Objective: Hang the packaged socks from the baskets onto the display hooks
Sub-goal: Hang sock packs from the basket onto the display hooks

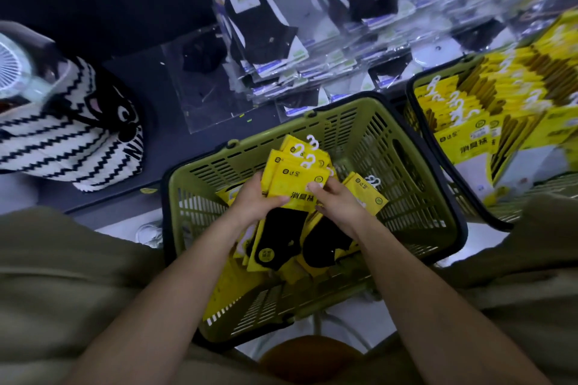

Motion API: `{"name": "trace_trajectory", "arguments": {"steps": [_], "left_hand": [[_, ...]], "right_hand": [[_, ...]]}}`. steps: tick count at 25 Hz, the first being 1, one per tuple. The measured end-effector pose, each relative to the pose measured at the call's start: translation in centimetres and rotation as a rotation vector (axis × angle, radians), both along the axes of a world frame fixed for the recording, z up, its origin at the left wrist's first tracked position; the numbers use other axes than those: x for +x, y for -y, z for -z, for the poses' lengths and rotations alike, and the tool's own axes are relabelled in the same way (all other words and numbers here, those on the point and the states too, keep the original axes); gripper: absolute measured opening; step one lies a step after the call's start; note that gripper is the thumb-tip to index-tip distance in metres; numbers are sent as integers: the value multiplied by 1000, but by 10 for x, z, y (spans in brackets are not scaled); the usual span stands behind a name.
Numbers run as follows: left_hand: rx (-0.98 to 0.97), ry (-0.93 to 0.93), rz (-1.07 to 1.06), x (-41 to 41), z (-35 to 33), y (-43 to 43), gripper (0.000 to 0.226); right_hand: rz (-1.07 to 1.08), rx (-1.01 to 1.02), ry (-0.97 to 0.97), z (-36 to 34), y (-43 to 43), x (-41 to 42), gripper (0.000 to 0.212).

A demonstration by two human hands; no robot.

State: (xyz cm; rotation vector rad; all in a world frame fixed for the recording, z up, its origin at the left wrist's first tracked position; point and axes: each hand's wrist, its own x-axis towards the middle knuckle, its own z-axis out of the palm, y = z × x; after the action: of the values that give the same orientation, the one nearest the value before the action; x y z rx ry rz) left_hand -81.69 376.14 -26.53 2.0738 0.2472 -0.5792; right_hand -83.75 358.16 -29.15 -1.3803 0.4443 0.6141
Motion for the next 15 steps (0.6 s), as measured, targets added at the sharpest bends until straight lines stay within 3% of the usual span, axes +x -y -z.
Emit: {"name": "trace_trajectory", "arguments": {"steps": [3,6,12,15], "left_hand": [[-272,112,-160,-3,-28,-3,55],[-391,212,-230,-4,-41,-3,56],[-229,144,-224,-26,-11,-6,60],[-195,169,-188,-27,-12,-3,55]], "right_hand": [[87,32,295,-34,-17,9,32],[94,83,440,-57,-21,12,37],[-204,-205,450,-40,-29,-7,67],[-186,-281,440,-41,-32,-6,65]]}}
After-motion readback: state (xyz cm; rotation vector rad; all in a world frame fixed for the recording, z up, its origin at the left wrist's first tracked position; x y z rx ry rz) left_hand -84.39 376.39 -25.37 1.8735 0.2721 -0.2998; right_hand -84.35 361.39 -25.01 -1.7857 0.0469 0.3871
